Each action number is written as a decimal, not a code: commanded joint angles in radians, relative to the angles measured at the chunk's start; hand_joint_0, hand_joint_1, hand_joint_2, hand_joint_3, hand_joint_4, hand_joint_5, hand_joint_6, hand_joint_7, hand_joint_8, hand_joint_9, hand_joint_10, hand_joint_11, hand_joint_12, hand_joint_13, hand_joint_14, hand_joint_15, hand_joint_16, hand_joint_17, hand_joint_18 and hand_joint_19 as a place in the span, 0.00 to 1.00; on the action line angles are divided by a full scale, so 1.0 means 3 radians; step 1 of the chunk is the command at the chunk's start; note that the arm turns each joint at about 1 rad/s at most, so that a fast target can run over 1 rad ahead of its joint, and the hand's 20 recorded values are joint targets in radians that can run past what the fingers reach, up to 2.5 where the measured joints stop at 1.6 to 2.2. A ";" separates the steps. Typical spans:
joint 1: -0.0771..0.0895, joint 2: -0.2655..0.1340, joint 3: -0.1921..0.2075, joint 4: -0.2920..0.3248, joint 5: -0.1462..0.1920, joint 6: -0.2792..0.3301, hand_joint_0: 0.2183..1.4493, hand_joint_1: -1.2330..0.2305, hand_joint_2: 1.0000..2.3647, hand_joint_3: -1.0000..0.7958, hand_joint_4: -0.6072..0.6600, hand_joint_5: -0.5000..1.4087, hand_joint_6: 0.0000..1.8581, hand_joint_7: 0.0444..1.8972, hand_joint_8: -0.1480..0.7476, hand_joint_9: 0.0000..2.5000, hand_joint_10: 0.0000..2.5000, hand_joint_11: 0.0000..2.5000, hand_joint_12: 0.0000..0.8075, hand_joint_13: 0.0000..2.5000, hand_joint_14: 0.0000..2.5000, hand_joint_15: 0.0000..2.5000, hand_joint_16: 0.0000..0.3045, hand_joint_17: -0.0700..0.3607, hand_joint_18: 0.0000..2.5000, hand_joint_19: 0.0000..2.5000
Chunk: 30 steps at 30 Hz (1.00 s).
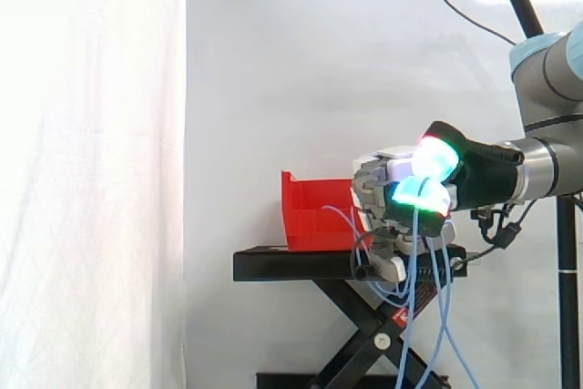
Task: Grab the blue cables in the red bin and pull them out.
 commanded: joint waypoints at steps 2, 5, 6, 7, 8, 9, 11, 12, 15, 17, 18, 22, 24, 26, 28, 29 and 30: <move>0.0000 0.0000 0.0004 0.0000 0.0003 0.0000 0.61 0.26 0.00 0.00 0.48 0.67 0.50 0.30 0.33 0.56 0.02 0.77 0.32 0.56 0.01 0.58 0.14 0.39 0.35 0.27; 0.0000 0.0000 -0.0001 0.0000 0.0003 0.0000 0.61 0.26 0.00 0.00 0.48 0.67 0.50 0.30 0.33 0.56 0.01 0.77 0.32 0.56 0.01 0.58 0.14 0.39 0.34 0.27; 0.0000 0.0000 0.0004 0.0000 -0.0002 0.0000 0.61 0.26 0.00 0.00 0.48 0.67 0.50 0.30 0.32 0.56 0.00 0.78 0.32 0.56 0.01 0.59 0.14 0.39 0.34 0.28; 0.0000 0.0000 0.0004 0.0000 -0.0002 0.0000 0.61 0.26 0.00 0.00 0.48 0.67 0.50 0.31 0.32 0.56 0.00 0.78 0.31 0.56 0.01 0.58 0.14 0.39 0.35 0.28; 0.0000 0.0000 0.0004 0.0000 0.0003 0.0000 0.61 0.26 0.00 0.00 0.48 0.67 0.50 0.31 0.33 0.56 0.00 0.78 0.32 0.56 0.01 0.59 0.14 0.39 0.35 0.28; 0.0000 0.0000 -0.0001 0.0000 0.0003 0.0000 0.61 0.26 0.00 0.00 0.48 0.67 0.50 0.30 0.33 0.56 0.00 0.78 0.32 0.56 0.01 0.58 0.14 0.39 0.35 0.28; 0.0000 0.0000 -0.0001 0.0000 -0.0002 0.0000 0.61 0.26 0.00 0.00 0.48 0.67 0.50 0.30 0.33 0.56 0.00 0.78 0.32 0.56 0.01 0.58 0.14 0.39 0.35 0.28; 0.0000 0.0000 0.0004 0.0000 0.0003 0.0000 0.61 0.26 0.00 0.00 0.48 0.67 0.49 0.31 0.33 0.57 0.00 0.78 0.31 0.56 0.01 0.58 0.14 0.39 0.35 0.28; 0.0000 0.0000 0.0004 0.0000 0.0003 0.0000 0.61 0.26 0.00 0.00 0.48 0.67 0.49 0.31 0.33 0.57 0.00 0.78 0.31 0.56 0.01 0.58 0.14 0.39 0.35 0.28; 0.0000 0.0000 0.0004 0.0000 -0.0002 0.0000 0.61 0.26 0.00 0.00 0.48 0.67 0.49 0.31 0.33 0.57 0.00 0.78 0.32 0.56 0.01 0.58 0.14 0.39 0.35 0.28; 0.0000 0.0000 0.0004 0.0000 0.0003 0.0000 0.61 0.26 0.00 0.00 0.48 0.67 0.49 0.31 0.33 0.57 0.00 0.77 0.32 0.56 0.01 0.58 0.14 0.39 0.35 0.28; 0.0000 0.0000 0.0004 0.0000 0.0003 0.0000 0.61 0.26 0.00 0.00 0.48 0.67 0.49 0.31 0.33 0.57 0.00 0.77 0.32 0.56 0.01 0.58 0.14 0.39 0.35 0.28; 0.0000 0.0000 0.0004 0.0000 0.0003 0.0000 0.61 0.26 0.00 0.00 0.48 0.67 0.49 0.31 0.34 0.57 0.00 0.77 0.32 0.56 0.01 0.58 0.14 0.39 0.35 0.28; 0.0000 0.0000 0.0004 0.0000 0.0003 0.0000 0.61 0.26 0.00 0.00 0.48 0.67 0.49 0.31 0.34 0.57 0.00 0.76 0.33 0.56 0.01 0.58 0.14 0.39 0.35 0.28; 0.0000 0.0000 0.0004 0.0000 -0.0002 0.0000 0.61 0.26 0.00 0.00 0.48 0.67 0.49 0.31 0.34 0.57 0.00 0.77 0.33 0.56 0.01 0.58 0.14 0.39 0.35 0.28; 0.0000 0.0000 -0.0001 0.0000 0.0003 0.0000 0.61 0.26 0.00 0.00 0.48 0.67 0.49 0.30 0.34 0.57 0.00 0.76 0.33 0.56 0.01 0.58 0.14 0.39 0.35 0.28; 0.0000 0.0000 -0.0001 0.0000 -0.0002 0.0000 0.61 0.26 0.00 0.00 0.48 0.67 0.49 0.31 0.34 0.57 0.00 0.76 0.34 0.55 0.01 0.58 0.14 0.39 0.35 0.28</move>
